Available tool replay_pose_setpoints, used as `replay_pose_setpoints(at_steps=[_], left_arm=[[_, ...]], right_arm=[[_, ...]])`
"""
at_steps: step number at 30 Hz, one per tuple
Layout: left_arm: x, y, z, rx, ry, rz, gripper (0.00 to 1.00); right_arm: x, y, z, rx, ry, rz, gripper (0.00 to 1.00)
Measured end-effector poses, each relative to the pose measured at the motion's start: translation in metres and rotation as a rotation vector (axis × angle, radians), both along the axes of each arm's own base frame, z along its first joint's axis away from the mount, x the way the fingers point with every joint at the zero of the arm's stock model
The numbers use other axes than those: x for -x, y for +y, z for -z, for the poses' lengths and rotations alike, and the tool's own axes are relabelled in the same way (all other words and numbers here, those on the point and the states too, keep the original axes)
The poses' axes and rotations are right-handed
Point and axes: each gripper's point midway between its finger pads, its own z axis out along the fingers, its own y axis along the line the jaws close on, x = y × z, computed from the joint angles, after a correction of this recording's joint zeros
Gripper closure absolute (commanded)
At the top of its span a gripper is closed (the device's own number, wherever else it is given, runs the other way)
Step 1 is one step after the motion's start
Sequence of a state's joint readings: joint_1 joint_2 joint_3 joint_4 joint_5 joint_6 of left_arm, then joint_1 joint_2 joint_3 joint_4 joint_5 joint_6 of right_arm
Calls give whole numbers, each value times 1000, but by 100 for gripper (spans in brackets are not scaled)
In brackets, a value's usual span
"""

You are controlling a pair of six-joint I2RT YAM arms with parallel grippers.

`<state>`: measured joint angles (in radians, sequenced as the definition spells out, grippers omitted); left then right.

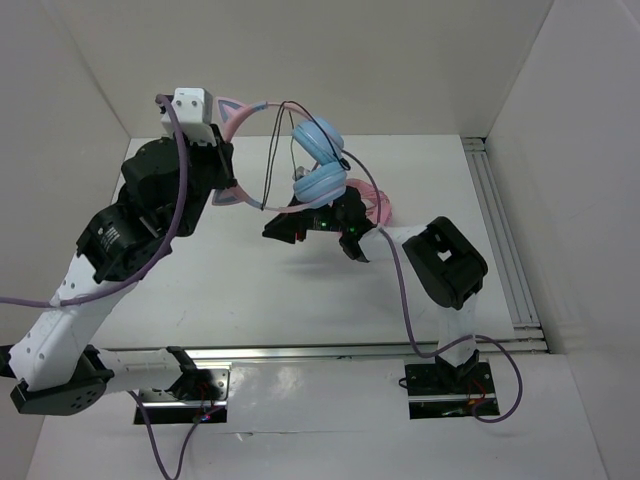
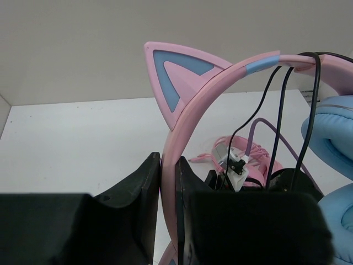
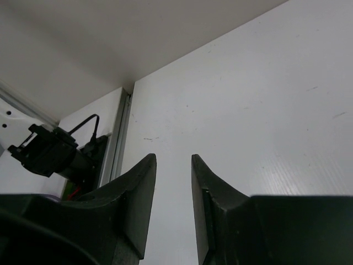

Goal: Wrap the headphones

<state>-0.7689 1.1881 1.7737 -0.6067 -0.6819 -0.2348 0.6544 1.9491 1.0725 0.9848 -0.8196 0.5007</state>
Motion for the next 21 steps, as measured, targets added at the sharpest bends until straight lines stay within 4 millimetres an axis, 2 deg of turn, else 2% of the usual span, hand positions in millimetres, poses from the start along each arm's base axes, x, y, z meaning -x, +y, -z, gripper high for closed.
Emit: replay_pose_setpoints(at_steps=[9,19,21], left_arm=[[5,15,-6,0,-17,-47,100],[5,20,-2,-34,-7,-70,100],[5,20,-2,-35,-6,-70,100]], right_arm=[[-1,1,31,84,12,34,61],[3,5,48,147,-8,44,52],[2,5,52,164,-9,56,46]])
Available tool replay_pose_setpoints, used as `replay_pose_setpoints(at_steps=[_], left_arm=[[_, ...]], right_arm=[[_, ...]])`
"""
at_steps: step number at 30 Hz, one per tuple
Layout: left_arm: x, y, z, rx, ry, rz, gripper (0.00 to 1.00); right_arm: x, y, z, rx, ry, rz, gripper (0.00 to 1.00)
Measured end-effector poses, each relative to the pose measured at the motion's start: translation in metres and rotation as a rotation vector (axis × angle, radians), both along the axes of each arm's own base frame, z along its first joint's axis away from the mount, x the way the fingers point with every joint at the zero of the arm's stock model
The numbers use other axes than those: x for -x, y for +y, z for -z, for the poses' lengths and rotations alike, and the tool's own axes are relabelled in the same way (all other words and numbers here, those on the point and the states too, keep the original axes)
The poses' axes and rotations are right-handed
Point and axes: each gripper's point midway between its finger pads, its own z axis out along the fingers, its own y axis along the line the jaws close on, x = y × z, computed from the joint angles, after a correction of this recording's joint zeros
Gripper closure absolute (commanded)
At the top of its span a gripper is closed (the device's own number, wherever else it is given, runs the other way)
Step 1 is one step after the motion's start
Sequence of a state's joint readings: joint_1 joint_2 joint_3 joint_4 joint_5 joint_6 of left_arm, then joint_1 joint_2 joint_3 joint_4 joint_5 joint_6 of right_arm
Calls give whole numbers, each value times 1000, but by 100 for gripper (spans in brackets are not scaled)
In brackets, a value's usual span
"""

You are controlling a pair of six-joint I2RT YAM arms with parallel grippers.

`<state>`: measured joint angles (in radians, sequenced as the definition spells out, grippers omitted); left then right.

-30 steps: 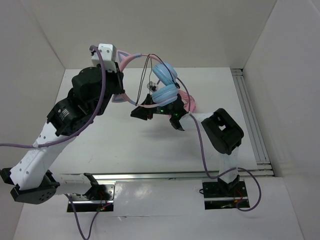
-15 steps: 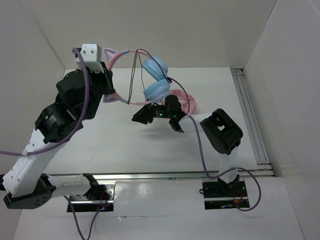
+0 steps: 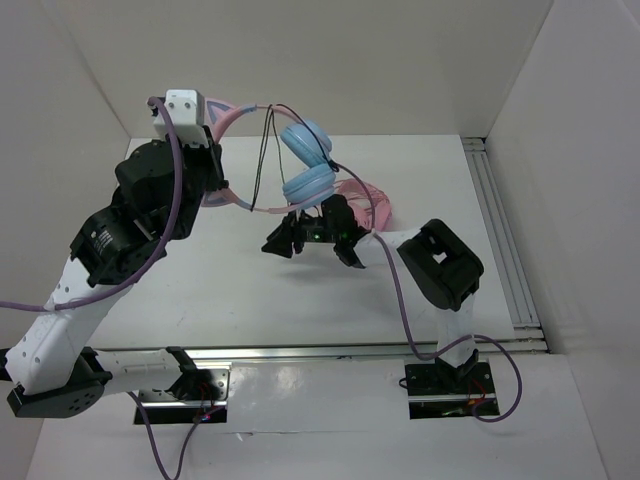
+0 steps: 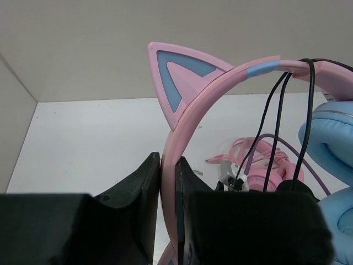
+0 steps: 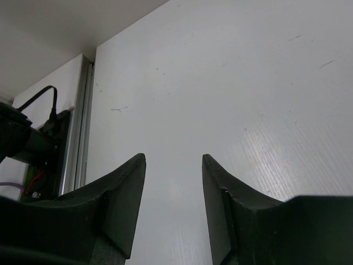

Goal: Wrap the headphones

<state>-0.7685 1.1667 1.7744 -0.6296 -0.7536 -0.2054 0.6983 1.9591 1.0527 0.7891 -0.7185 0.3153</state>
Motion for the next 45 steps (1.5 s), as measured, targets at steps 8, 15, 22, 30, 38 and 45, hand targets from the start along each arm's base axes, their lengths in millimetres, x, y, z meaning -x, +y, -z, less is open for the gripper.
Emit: replay_pose_setpoints(at_steps=[8,15,22,30,38,45], left_arm=[[0,-1,7,-17,19,1,100],[4,10,5,-25,9,-29,100],[8,23,4,-36,1,-72,100],[-24,26,26,-20,40,-172,100],[-70,36,76,43,129,-281,100],[-94,43,144,35,241,-344,100]], right_arm=[[-7,1,14,56,0,71,47],[-15,-2,17,71,2,116,66],[-9,-7,28,79,18,118,100],[46,-2,32,101,32,55,100],[108,18,-9,84,-89,-19,100],[150,28,-21,207,-206,-44,100]])
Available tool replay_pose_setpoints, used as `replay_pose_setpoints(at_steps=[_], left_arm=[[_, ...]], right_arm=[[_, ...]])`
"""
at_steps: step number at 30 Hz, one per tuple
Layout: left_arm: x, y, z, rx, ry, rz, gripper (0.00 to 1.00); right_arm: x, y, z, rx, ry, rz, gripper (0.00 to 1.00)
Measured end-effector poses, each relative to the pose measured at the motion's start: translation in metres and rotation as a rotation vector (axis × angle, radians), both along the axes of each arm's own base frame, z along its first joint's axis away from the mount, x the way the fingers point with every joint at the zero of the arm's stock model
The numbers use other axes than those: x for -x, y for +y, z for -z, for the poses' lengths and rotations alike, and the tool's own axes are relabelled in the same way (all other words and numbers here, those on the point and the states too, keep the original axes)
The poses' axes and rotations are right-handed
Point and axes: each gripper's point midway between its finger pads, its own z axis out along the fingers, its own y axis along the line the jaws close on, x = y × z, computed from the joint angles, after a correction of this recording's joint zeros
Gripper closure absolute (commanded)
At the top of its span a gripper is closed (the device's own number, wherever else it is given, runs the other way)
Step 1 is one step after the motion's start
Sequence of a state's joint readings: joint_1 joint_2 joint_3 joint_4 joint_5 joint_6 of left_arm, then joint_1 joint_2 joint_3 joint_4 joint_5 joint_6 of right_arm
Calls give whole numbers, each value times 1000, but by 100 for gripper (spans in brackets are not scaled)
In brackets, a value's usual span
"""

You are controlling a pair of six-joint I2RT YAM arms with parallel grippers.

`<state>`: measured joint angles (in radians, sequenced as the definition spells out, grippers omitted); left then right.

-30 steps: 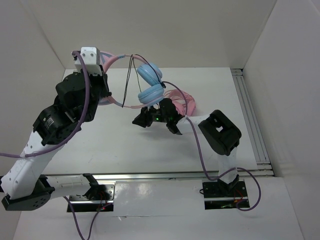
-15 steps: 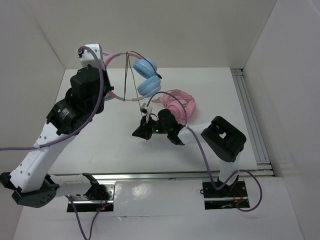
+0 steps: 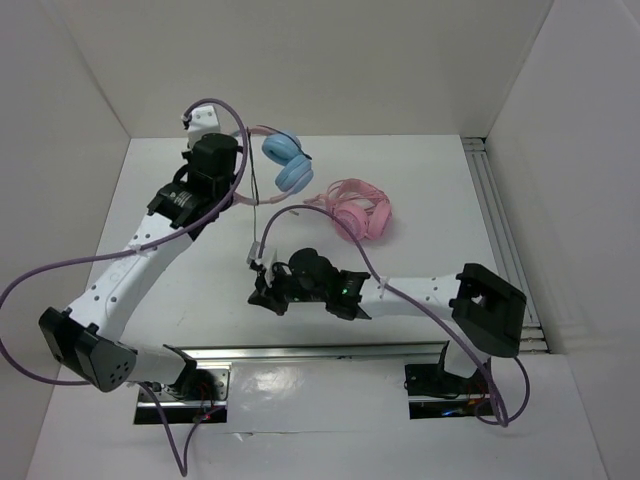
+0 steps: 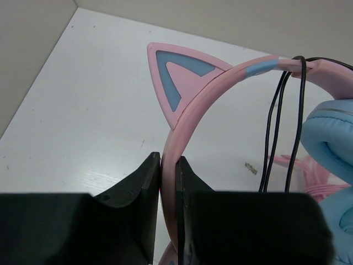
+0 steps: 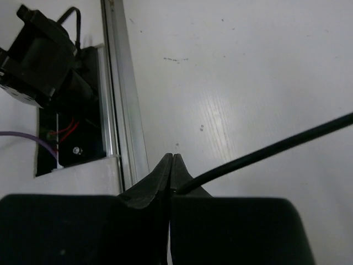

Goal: Wrap the headphones

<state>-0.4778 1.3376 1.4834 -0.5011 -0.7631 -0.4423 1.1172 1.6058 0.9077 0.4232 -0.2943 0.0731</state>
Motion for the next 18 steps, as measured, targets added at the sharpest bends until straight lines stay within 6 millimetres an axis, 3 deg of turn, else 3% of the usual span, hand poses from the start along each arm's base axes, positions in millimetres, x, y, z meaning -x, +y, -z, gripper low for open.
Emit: replay_pose_setpoints(at_steps=[3,8,12,18], left_arm=[[-6,6,23,-29,47,-18,100],[-12,9,60,-100,110,0,100],[-9,7,94,-159,190,76,100],[-12,-7,99,-192,222,218,100]], right_arm=[[4,-7,4,120,-73,56,100],[7,-21,-18,198,-186,121,100],[-3,-42,-37,255,-257,193,100],[-11,-59,-53,342,-331,244,100]])
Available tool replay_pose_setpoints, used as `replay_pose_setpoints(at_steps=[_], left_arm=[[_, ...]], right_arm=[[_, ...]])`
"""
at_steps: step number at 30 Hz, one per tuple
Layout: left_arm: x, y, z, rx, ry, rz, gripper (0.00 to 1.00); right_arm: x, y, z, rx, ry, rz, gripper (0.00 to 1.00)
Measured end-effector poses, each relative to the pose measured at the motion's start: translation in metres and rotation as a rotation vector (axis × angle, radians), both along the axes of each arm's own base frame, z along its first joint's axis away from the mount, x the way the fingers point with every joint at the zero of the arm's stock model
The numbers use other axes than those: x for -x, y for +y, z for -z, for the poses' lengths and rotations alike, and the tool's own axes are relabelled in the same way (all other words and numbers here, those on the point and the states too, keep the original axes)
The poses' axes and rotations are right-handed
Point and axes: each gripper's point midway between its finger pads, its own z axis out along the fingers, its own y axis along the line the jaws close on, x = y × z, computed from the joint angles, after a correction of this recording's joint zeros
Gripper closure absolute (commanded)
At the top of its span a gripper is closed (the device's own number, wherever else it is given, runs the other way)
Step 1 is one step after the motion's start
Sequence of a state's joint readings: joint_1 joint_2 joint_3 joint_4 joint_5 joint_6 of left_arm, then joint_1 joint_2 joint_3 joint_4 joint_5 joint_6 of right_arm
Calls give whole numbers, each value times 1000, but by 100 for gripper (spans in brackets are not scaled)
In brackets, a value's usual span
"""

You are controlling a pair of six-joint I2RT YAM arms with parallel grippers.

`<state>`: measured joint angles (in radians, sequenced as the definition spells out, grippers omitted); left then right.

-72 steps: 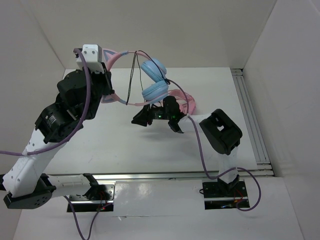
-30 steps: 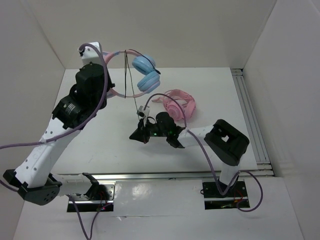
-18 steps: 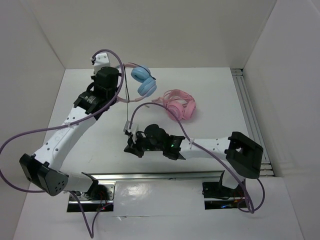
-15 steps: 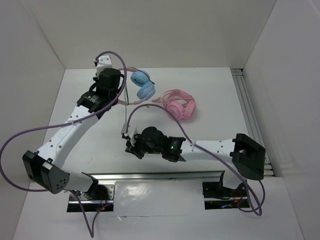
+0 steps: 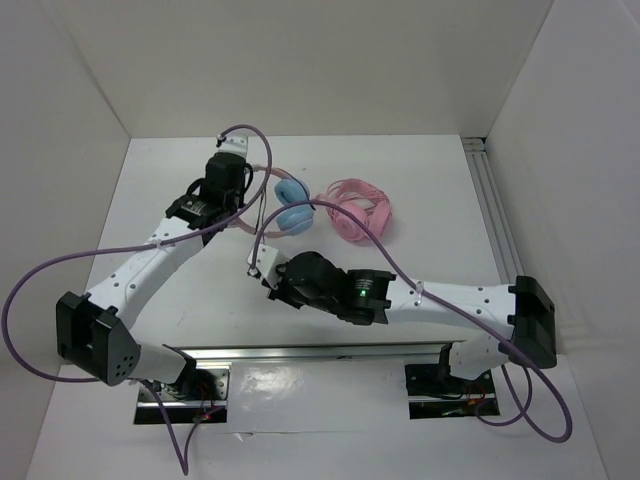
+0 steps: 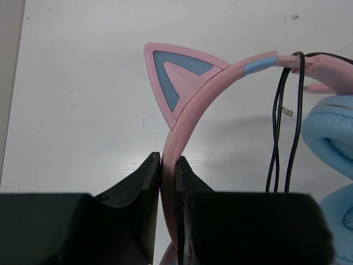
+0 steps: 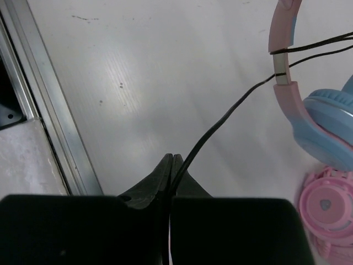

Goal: Wrap the headphones

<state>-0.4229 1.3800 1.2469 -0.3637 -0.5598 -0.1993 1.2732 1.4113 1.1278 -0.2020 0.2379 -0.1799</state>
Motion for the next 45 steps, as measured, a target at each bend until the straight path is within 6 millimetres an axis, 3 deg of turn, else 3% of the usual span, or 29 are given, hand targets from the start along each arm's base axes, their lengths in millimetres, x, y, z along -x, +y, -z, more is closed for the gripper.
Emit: replay_pose_setpoints(at_steps=[6,15,20,29,37,45], left_arm=[[3,-18,10,-22,39,165,100],[32,-35,34,-27,112,393,100],[58,-66,41,48,166,638,100],[114,-110,46,140,270,942,100],[140,-115,9,174,168,1047,100],[135,-112,29,162,257,1019,100]], right_arm=[[-1,-12,-5,70,-64,39,100],[-17,-32,-33,82,-163,123,100],[-30,-51,-48,94,-246,208,100],[-54,-88,-44,227,-389,361,100],[-77,-113,-31,310,-433,467,96],[-102,-134,-28,317,-431,556,87]])
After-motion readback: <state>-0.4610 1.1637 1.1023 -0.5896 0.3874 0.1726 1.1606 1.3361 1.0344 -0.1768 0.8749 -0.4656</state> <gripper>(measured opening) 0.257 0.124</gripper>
